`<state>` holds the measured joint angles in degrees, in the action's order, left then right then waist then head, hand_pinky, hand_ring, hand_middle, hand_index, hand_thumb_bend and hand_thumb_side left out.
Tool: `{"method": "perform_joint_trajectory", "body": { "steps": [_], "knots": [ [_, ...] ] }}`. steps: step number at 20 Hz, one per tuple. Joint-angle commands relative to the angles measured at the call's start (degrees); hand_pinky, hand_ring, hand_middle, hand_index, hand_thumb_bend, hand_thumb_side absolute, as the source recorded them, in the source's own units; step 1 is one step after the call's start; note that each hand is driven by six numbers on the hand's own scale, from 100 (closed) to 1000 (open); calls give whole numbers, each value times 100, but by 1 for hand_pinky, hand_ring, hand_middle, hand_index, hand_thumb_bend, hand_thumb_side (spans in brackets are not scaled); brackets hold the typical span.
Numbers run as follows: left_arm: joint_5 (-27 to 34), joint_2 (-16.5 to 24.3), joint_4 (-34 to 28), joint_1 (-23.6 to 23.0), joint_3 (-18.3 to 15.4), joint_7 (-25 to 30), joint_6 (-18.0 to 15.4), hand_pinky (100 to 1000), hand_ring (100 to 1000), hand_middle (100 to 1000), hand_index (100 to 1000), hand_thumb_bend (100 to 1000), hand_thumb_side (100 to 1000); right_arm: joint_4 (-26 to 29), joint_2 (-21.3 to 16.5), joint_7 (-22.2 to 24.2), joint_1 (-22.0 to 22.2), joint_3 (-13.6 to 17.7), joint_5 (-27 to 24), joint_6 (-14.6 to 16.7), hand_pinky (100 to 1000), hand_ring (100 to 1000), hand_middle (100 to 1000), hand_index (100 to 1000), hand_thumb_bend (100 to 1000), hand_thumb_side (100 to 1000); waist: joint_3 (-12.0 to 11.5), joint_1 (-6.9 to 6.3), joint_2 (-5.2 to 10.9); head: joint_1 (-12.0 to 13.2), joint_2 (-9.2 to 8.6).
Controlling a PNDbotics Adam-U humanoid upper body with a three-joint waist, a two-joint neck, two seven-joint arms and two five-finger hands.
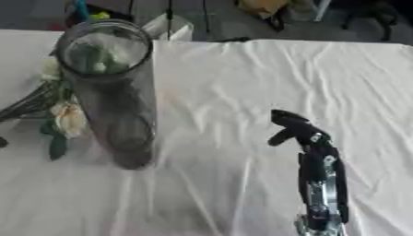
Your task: Arrange flowers into the vase.
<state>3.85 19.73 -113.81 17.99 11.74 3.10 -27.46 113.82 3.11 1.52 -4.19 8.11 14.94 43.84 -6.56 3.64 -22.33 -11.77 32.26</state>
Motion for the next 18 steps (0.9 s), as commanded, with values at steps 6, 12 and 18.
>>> {"method": "perform_joint_trajectory", "body": {
  "steps": [6, 12, 18],
  "knots": [
    [-68, 446, -78, 50, -163, -25, 28, 568, 735, 913, 830, 121, 1000, 77, -116, 34, 88, 19, -134, 56, 748, 783, 469, 791, 100, 972, 38, -94, 256, -124, 85],
    [-597, 1189, -78, 261, -563, 354, 11, 589, 754, 900, 876, 100, 981, 77, -80, 58, 144, 19, -93, 111, 748, 783, 467, 791, 100, 969, 42, -84, 275, -221, 6],
    [-1816, 1856, -78, 313, -569, -240, 12, 619, 766, 883, 887, 100, 976, 77, -40, 96, 173, -33, -35, 154, 748, 783, 465, 791, 100, 965, 92, -65, 272, -212, 26]
  ]
}}
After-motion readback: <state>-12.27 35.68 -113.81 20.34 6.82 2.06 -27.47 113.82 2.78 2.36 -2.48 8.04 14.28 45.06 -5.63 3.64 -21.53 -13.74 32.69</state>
